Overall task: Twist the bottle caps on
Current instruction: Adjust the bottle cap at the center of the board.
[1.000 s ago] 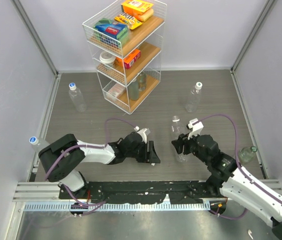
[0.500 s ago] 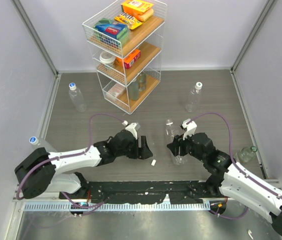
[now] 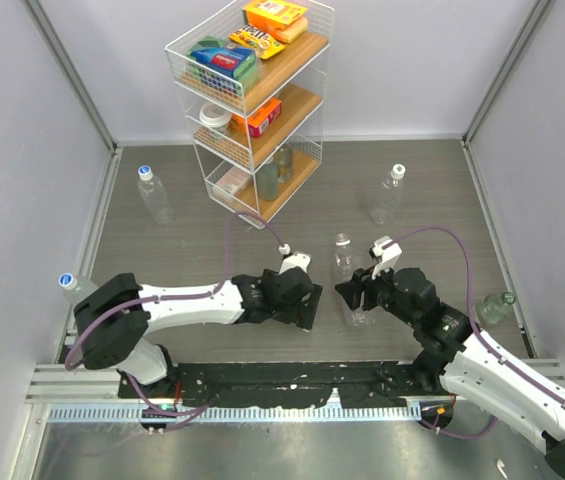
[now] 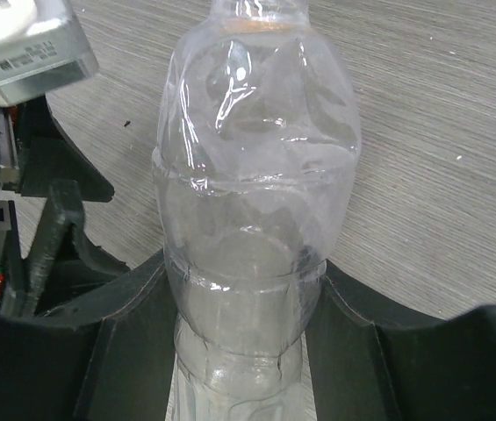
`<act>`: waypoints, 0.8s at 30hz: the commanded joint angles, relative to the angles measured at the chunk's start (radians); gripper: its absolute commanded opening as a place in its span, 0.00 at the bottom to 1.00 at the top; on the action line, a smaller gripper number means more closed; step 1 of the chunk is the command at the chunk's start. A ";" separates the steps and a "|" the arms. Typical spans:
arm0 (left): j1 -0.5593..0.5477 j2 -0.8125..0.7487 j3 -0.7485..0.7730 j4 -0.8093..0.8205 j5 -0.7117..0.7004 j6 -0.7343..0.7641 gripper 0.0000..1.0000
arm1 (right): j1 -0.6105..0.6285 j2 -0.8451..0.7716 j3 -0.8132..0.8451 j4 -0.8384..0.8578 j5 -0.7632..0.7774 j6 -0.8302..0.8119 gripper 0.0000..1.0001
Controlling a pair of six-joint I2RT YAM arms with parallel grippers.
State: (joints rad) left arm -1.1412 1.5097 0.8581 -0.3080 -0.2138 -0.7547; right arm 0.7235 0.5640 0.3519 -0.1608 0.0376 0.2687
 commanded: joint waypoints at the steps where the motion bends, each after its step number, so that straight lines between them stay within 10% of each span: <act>1: -0.048 0.050 0.093 -0.167 -0.180 0.043 1.00 | 0.004 -0.009 0.013 0.050 -0.001 0.003 0.27; 24: -0.084 0.078 0.137 -0.117 -0.142 0.074 1.00 | 0.002 -0.027 0.041 -0.014 0.070 -0.057 0.27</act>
State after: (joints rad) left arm -1.2221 1.6089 0.9703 -0.4358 -0.3355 -0.6971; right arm 0.7235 0.5556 0.3519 -0.2054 0.0849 0.2302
